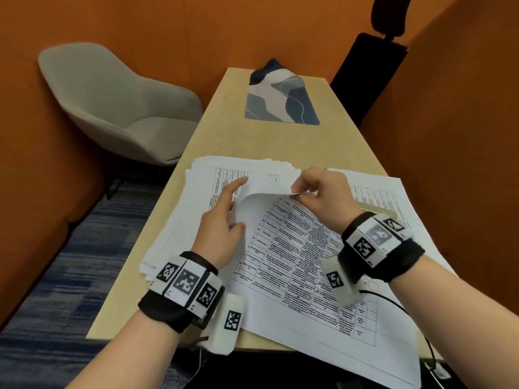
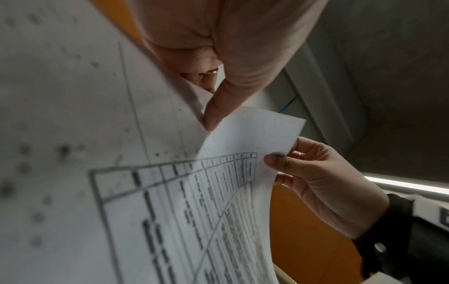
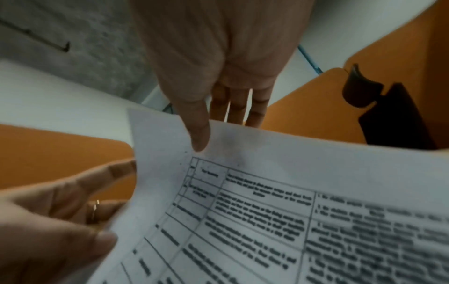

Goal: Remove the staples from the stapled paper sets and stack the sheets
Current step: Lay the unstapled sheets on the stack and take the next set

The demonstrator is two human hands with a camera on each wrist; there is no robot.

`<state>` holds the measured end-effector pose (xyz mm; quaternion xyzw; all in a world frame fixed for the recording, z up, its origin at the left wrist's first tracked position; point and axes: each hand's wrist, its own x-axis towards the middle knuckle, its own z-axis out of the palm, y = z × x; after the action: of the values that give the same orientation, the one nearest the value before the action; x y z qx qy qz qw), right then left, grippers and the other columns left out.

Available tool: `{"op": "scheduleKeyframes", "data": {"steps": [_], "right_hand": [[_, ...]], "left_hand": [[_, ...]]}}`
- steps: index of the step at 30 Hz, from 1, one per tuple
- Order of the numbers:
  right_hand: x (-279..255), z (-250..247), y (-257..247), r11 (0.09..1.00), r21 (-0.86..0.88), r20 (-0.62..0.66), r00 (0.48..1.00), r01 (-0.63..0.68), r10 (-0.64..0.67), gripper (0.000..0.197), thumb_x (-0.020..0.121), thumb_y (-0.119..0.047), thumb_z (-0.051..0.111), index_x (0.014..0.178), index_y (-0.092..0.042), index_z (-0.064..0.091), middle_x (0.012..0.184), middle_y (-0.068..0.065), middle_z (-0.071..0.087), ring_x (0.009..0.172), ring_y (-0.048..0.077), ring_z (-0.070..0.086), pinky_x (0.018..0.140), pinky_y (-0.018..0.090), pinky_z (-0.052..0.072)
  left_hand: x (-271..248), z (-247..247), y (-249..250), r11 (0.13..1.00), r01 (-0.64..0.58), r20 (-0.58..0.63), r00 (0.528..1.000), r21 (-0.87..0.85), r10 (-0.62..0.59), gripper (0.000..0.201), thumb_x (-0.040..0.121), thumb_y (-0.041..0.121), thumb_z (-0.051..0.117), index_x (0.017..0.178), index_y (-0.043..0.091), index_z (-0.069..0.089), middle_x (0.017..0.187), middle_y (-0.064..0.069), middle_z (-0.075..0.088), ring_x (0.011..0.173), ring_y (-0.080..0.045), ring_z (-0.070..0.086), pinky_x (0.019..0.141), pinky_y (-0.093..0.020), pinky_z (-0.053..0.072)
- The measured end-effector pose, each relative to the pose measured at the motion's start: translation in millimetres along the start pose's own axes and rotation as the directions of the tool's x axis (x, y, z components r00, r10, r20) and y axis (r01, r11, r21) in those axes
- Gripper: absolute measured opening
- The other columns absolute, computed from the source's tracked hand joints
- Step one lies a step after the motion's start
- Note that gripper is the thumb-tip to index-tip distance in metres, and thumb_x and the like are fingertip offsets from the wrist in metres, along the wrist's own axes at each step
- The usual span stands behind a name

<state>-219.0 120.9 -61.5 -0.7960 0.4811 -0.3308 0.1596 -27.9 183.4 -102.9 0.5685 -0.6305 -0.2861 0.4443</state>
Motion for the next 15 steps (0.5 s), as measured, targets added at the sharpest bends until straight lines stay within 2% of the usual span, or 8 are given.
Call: {"op": "scheduleKeyframes", "data": {"steps": [2, 4, 6, 8, 10, 12, 13, 15], "right_hand": [[-2.1, -2.1, 1.0, 0.985, 0.164, 0.105, 0.994, -0.047, 0.03, 0.027, 0.08, 0.009, 0.061, 0.068, -0.015, 0.058, 0.079, -0.005, 0.066, 0.079, 0.001, 0.059, 0.076, 0.021, 0.047], [-2.2, -4.2, 1.9, 0.96, 0.264, 0.169, 0.985, -0.09, 0.046, 0.04, 0.081, 0.016, 0.051, 0.067, -0.021, 0.052, 0.08, -0.004, 0.064, 0.083, 0.009, 0.062, 0.082, 0.028, 0.05], [0.0, -6.2, 2.2, 0.948, 0.293, 0.196, 0.979, -0.119, 0.063, 0.04, 0.082, 0.016, 0.05, 0.075, -0.024, 0.052, 0.074, 0.001, 0.059, 0.073, 0.019, 0.056, 0.075, 0.04, 0.047], [3.3, -8.5, 0.1, 0.93, 0.319, 0.267, 0.959, -0.18, 0.095, 0.038, 0.085, 0.012, 0.051, 0.09, -0.026, 0.051, 0.076, 0.012, 0.055, 0.07, 0.022, 0.049, 0.069, 0.039, 0.042], [8.5, -8.1, 1.0, 0.918, 0.315, 0.351, 0.928, -0.24, 0.122, 0.04, 0.087, 0.009, 0.052, 0.111, -0.022, 0.049, 0.081, 0.017, 0.055, 0.074, 0.025, 0.052, 0.072, 0.042, 0.045], [13.1, -3.9, 1.1, 0.935, 0.238, 0.376, 0.912, -0.264, 0.163, 0.046, 0.087, 0.004, 0.057, 0.129, -0.014, 0.047, 0.086, 0.01, 0.061, 0.083, 0.026, 0.06, 0.083, 0.043, 0.049], [14.0, -1.1, -0.6, 0.947, 0.188, 0.366, 0.913, -0.261, 0.179, 0.05, 0.085, -0.001, 0.061, 0.131, -0.013, 0.048, 0.092, 0.008, 0.065, 0.09, 0.025, 0.063, 0.089, 0.042, 0.051], [14.5, 4.1, -4.8, 0.961, 0.133, 0.298, 0.935, -0.242, 0.194, 0.045, 0.081, -0.006, 0.068, 0.124, -0.013, 0.056, 0.099, 0.009, 0.068, 0.095, 0.022, 0.065, 0.089, 0.038, 0.052]], "left_hand": [[-0.1, -0.1, -1.3, 1.0, -0.003, 0.012, 1.0, 0.001, 0.003, 0.065, 0.08, -0.011, 0.051, 0.121, 0.038, 0.043, 0.099, -0.01, 0.06, 0.076, -0.022, 0.052, 0.063, -0.003, 0.037], [1.1, -0.1, -2.2, 1.0, 0.011, 0.043, 0.999, 0.001, -0.011, 0.054, 0.081, -0.011, 0.051, 0.115, 0.031, 0.052, 0.104, 0.001, 0.059, 0.083, -0.011, 0.05, 0.066, 0.003, 0.035], [2.5, -0.2, -0.8, 0.999, 0.042, 0.057, 0.997, 0.003, -0.042, 0.043, 0.082, -0.007, 0.055, 0.114, 0.022, 0.058, 0.107, 0.007, 0.058, 0.097, -0.006, 0.05, 0.072, 0.005, 0.034], [2.6, -0.2, 2.0, 0.997, 0.065, 0.059, 0.996, -0.031, -0.063, 0.038, 0.083, 0.001, 0.061, 0.113, 0.023, 0.058, 0.107, 0.008, 0.059, 0.098, -0.008, 0.055, 0.078, -0.003, 0.039], [2.2, -0.4, 5.8, 0.995, 0.075, 0.054, 0.996, -0.071, -0.071, 0.038, 0.082, 0.007, 0.065, 0.116, 0.022, 0.058, 0.11, 0.009, 0.059, 0.102, -0.006, 0.054, 0.085, -0.011, 0.039], [2.6, -0.4, 8.1, 0.994, 0.068, 0.05, 0.997, -0.084, -0.064, 0.04, 0.083, 0.007, 0.065, 0.121, 0.016, 0.058, 0.113, 0.009, 0.058, 0.106, -0.002, 0.051, 0.086, -0.008, 0.034], [3.1, -0.4, 8.5, 0.995, 0.061, 0.052, 0.997, -0.073, -0.057, 0.04, 0.084, 0.007, 0.064, 0.123, 0.014, 0.057, 0.115, 0.008, 0.058, 0.108, -0.003, 0.05, 0.086, -0.007, 0.033], [3.4, -0.1, 6.9, 0.997, 0.062, 0.054, 0.997, -0.051, -0.059, 0.041, 0.085, 0.004, 0.061, 0.125, 0.012, 0.055, 0.12, 0.004, 0.058, 0.114, -0.007, 0.05, 0.093, -0.012, 0.034]]}}
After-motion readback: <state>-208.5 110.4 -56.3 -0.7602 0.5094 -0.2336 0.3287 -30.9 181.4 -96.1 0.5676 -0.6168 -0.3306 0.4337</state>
